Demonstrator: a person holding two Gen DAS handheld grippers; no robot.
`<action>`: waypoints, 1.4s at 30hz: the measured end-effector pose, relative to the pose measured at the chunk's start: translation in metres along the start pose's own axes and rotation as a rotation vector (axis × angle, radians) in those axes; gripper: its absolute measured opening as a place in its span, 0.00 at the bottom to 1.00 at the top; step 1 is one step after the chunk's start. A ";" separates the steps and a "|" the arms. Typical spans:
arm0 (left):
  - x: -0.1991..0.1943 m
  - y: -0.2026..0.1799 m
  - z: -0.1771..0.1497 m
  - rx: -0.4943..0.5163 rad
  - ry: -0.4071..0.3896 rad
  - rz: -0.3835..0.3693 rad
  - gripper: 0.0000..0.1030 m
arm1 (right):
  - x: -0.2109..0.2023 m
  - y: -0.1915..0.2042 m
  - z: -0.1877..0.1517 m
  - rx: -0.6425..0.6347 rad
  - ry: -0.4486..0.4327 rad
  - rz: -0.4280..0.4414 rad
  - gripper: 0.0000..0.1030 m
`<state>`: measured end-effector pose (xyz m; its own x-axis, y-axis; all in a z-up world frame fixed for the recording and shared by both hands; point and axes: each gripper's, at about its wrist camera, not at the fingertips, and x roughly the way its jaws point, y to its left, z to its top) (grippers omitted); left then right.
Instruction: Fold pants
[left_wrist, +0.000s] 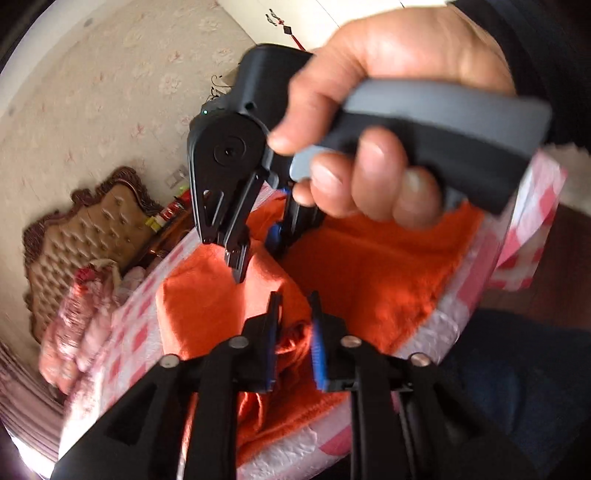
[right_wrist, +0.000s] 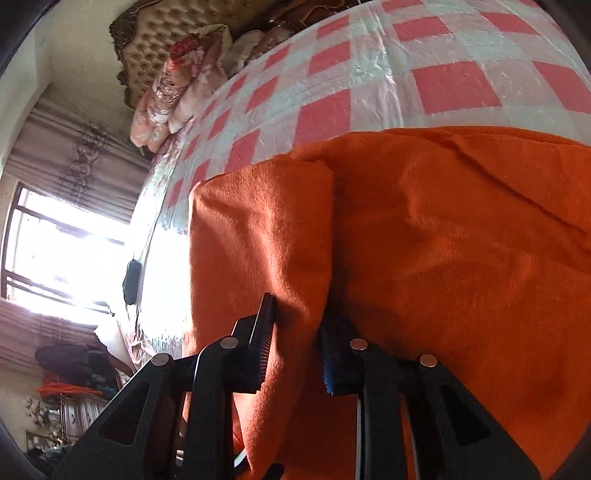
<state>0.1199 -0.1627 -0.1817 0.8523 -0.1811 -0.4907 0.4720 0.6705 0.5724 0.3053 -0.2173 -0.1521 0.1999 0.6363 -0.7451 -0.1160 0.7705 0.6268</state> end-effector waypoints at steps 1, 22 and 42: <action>0.000 -0.005 0.000 0.021 -0.005 0.014 0.35 | 0.000 0.000 0.000 -0.004 -0.003 0.002 0.21; -0.023 -0.006 -0.002 0.053 0.027 0.137 0.11 | -0.001 0.045 0.002 -0.180 -0.057 -0.081 0.07; -0.038 -0.085 0.122 0.179 -0.288 -0.077 0.08 | -0.165 -0.067 -0.012 -0.042 -0.246 -0.212 0.07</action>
<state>0.0751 -0.3012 -0.1318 0.8291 -0.4393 -0.3459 0.5480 0.5150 0.6592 0.2681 -0.3733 -0.0739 0.4523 0.4371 -0.7774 -0.0855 0.8889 0.4501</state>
